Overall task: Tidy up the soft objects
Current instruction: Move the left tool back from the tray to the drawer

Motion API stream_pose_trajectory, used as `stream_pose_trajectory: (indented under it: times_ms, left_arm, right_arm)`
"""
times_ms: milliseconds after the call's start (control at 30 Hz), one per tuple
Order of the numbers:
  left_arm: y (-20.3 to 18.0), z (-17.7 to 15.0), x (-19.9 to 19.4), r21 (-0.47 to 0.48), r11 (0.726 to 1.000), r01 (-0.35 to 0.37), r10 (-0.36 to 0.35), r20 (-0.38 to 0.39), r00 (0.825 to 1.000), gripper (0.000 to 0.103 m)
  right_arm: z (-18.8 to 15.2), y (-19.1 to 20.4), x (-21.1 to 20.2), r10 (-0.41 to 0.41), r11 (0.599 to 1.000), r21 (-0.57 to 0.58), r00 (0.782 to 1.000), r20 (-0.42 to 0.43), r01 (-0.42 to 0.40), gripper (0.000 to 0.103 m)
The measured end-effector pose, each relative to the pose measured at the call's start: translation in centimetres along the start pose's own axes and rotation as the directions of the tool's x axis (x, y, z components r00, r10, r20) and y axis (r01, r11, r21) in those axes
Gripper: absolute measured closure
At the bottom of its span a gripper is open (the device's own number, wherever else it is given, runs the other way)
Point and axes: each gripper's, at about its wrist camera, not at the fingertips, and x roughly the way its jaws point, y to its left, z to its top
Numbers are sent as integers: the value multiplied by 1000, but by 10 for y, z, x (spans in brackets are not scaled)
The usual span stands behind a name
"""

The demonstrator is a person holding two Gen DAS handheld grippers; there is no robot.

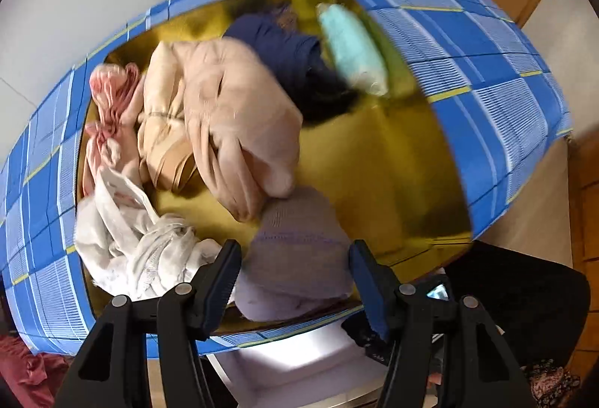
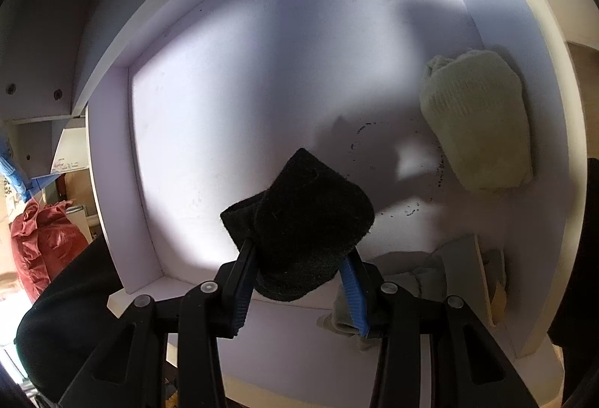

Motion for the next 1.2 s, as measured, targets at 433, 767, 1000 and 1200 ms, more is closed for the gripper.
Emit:
stream_pose_trajectory:
  times_ms: [433, 767, 1000, 1200]
  left_arm:
    - [41, -13, -15, -89, 996, -14, 30, 183, 983, 43]
    - [54, -55, -65, -178, 964, 196, -102, 433, 896, 40]
    - [53, -97, -73, -213, 940, 266, -130, 498, 857, 40]
    - [42, -134, -66, -203, 923, 326, -171, 543, 822, 40]
  right_arm:
    - [3, 7, 3, 0, 1000, -17, 1000, 1, 0, 59]
    - [1, 8, 7, -23, 1000, -16, 1000, 6, 23, 59]
    - [1, 5, 8, -41, 999, -17, 999, 9, 41, 59]
    - [0, 3, 6, -40, 999, -15, 999, 17, 40, 59]
